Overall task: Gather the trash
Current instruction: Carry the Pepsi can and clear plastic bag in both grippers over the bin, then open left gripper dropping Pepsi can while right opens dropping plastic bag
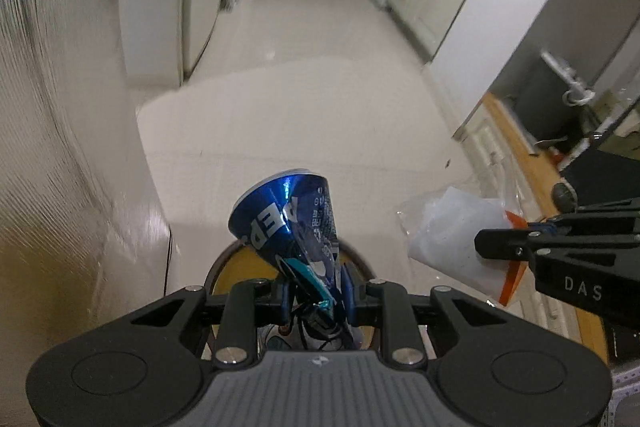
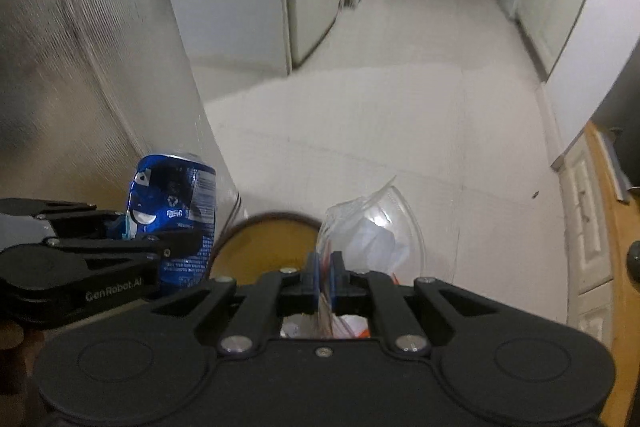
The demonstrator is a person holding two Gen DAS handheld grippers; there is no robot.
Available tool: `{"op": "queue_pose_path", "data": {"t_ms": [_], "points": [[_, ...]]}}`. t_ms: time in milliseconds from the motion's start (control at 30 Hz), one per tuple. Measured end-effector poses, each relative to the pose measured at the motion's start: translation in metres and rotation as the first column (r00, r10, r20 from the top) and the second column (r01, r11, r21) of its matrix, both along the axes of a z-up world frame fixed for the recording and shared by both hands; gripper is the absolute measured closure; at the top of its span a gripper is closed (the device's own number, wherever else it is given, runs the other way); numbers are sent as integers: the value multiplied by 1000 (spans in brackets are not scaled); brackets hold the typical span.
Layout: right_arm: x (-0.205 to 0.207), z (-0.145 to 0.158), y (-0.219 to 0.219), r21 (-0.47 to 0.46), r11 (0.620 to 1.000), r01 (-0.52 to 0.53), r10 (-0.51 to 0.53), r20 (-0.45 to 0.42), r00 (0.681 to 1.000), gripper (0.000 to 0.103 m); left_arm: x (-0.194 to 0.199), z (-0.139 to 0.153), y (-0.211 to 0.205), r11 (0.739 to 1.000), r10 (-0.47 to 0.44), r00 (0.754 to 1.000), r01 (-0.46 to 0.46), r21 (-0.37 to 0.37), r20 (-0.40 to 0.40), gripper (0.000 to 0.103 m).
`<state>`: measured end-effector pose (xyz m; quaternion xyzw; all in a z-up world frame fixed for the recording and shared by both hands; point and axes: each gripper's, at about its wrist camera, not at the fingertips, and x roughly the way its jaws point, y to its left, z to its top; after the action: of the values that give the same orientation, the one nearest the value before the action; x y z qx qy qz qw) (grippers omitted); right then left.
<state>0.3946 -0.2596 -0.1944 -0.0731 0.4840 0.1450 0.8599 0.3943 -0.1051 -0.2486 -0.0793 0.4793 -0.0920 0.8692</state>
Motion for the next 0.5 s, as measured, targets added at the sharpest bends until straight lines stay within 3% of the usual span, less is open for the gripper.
{"op": "queue_pose_path", "data": {"t_ms": [333, 500], "points": [[51, -89, 33, -61, 997, -56, 45, -173, 984, 97, 36, -85, 25, 1000, 18, 989, -21, -18, -146, 78], [66, -123, 45, -84, 993, -88, 66, -233, 970, 97, 47, -109, 25, 1000, -19, 982, 18, -6, -188, 78]]}}
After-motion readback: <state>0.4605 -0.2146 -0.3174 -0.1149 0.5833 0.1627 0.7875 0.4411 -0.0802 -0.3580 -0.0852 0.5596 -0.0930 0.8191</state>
